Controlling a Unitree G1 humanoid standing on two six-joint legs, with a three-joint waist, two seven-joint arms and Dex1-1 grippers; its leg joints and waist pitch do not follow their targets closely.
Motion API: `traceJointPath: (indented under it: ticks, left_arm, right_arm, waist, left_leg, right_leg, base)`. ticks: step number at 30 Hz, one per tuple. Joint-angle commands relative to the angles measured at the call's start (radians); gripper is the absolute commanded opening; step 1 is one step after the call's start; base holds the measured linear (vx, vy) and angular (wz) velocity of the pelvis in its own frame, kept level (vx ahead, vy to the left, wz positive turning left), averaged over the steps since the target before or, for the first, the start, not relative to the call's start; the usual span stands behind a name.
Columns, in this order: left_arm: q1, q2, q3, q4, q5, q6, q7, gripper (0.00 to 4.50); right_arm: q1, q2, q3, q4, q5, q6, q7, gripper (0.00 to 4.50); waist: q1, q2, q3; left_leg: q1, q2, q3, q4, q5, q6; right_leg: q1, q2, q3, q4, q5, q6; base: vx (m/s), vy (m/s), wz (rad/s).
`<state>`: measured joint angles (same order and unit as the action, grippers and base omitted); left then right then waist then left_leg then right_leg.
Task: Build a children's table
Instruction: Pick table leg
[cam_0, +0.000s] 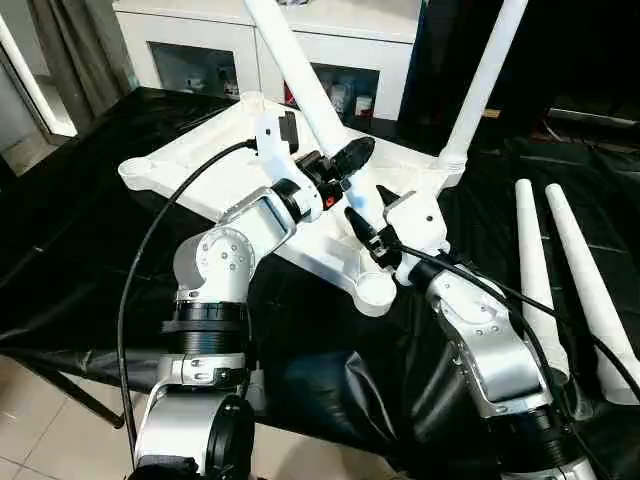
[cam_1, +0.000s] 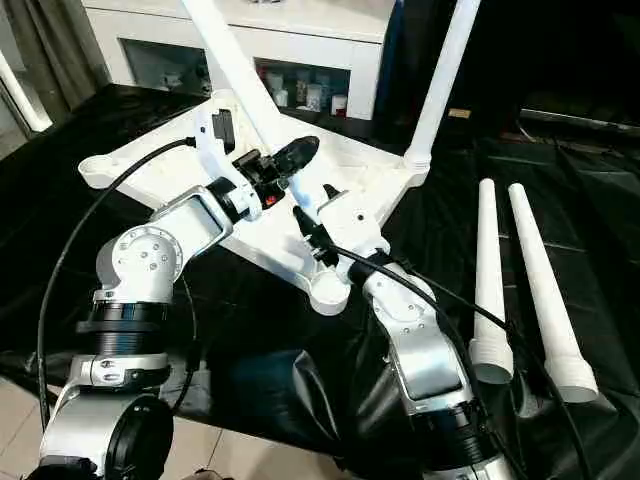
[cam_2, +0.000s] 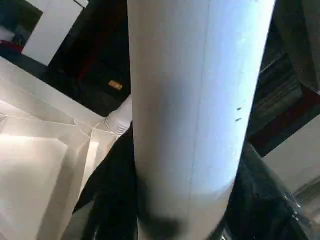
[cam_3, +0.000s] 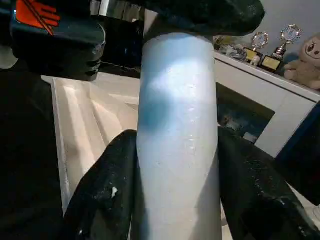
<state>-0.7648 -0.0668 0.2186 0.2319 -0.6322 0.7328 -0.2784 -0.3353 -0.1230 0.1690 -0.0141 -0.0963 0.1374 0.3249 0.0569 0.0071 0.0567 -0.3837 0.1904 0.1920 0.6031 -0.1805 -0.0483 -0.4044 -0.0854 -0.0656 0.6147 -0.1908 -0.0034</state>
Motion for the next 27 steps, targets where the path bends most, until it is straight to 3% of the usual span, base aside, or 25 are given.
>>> traceJointPath:
  ticks: [1,3,6,7,8,13,15,16,19,22,23,27]
  left_arm:
    - [-0.006,0.007,-0.004,-0.013,0.007,-0.002,0.010,1.90]
    - [-0.007,0.005,0.001,-0.012,0.006,-0.011,0.013,1.89]
    - [0.000,0.016,-0.006,-0.022,0.007,-0.008,0.002,1.88]
    - [0.001,0.018,-0.008,-0.023,0.008,-0.007,0.000,1.88]
    - [0.005,0.020,-0.008,-0.026,0.008,-0.010,0.001,1.88]
    - [0.006,0.047,-0.030,-0.029,0.023,-0.015,-0.034,1.88]
    - [0.003,0.090,-0.071,-0.022,0.052,-0.026,-0.089,1.88]
    - [0.000,0.125,-0.102,-0.020,0.064,-0.024,-0.143,1.88]
    - [-0.003,0.187,-0.157,-0.034,0.070,-0.005,-0.242,1.88]
    - [-0.007,0.226,-0.190,-0.044,0.071,0.012,-0.302,1.88]
    - [-0.019,0.249,-0.199,-0.054,0.054,0.034,-0.343,1.88]
    - [-0.035,0.269,-0.207,-0.063,0.029,0.050,-0.398,1.88]
  right_arm:
    - [-0.024,-0.002,-0.001,0.004,-0.009,-0.028,-0.018,1.89]
    - [-0.027,-0.003,0.000,0.012,-0.001,-0.053,-0.007,1.89]
    - [-0.031,0.003,-0.012,0.015,0.035,-0.052,0.015,2.59]
    - [-0.031,0.005,-0.014,0.016,0.042,-0.051,0.019,2.61]
    - [-0.036,0.003,-0.017,0.018,0.050,-0.052,0.027,2.61]
    - [-0.042,-0.007,-0.040,0.010,0.091,-0.028,0.059,3.07]
    - [-0.046,-0.023,-0.080,-0.024,0.215,0.063,0.155,3.30]
    - [-0.052,-0.037,-0.114,-0.058,0.331,0.173,0.231,3.30]
    - [-0.070,-0.101,-0.137,-0.094,0.464,0.345,0.347,3.39]
    - [-0.084,-0.157,-0.139,-0.106,0.527,0.426,0.426,3.39]
    - [-0.101,-0.196,-0.140,-0.107,0.587,0.515,0.480,3.39]
    - [-0.113,-0.238,-0.127,-0.111,0.633,0.607,0.532,3.39]
  waist:
    - [0.000,-0.012,-0.074]
    - [-0.001,-0.018,-0.075]
    - [0.001,-0.016,-0.074]
    - [0.000,-0.022,-0.074]
    - [0.001,-0.019,-0.075]
    - [0.001,-0.024,-0.075]
    - [0.003,-0.029,-0.074]
    - [0.005,-0.029,-0.075]
    - [0.008,-0.026,-0.076]
    - [0.012,-0.027,-0.076]
    - [0.011,-0.031,-0.076]
    - [0.016,-0.032,-0.074]
  left_leg:
    - [0.014,0.026,-0.013,-0.057,-0.092,0.071]
    - [0.013,0.026,-0.013,-0.056,-0.084,0.073]
    - [0.013,0.026,-0.013,-0.056,-0.085,0.075]
    - [0.013,0.026,-0.012,-0.056,-0.086,0.077]
    - [0.015,0.028,-0.013,-0.056,-0.085,0.082]
    - [0.015,0.028,-0.013,-0.057,-0.078,0.081]
    - [0.017,0.028,-0.013,-0.058,-0.087,0.098]
    - [0.017,0.030,-0.014,-0.058,-0.087,0.099]
    - [0.019,0.031,-0.016,-0.058,-0.057,0.105]
    - [0.019,0.032,-0.013,-0.056,-0.050,0.093]
    - [0.018,0.032,-0.012,-0.056,-0.053,0.085]
    - [0.018,0.032,-0.011,-0.057,-0.066,0.066]
  right_leg:
    - [0.061,-0.044,0.044,-0.060,-0.051,-0.210]
    - [0.061,-0.045,0.044,-0.059,-0.043,-0.211]
    - [0.061,-0.045,0.044,-0.059,-0.053,-0.208]
    - [0.061,-0.044,0.043,-0.060,-0.052,-0.207]
    - [0.060,-0.045,0.044,-0.057,-0.045,-0.208]
    - [0.060,-0.044,0.044,-0.055,-0.034,-0.211]
    - [0.063,-0.043,0.044,-0.056,-0.034,-0.207]
    - [0.063,-0.045,0.045,-0.053,-0.033,-0.207]
    - [0.065,-0.044,0.044,-0.049,0.002,-0.223]
    - [0.063,-0.048,0.045,-0.047,0.004,-0.238]
    - [0.063,-0.049,0.045,-0.048,-0.006,-0.242]
    - [0.063,-0.052,0.045,-0.050,-0.047,-0.243]
  base:
    - [0.000,0.000,0.00]
    - [0.000,0.000,0.00]
    - [0.000,0.000,0.00]
    - [0.000,0.000,0.00]
    - [0.000,0.000,0.00]
    - [0.000,0.000,0.00]
    - [0.000,0.000,0.00]
    - [0.000,0.000,0.00]
    - [0.000,0.000,0.00]
    - [0.000,0.000,0.00]
    - [0.000,0.000,0.00]
    - [0.000,0.000,0.00]
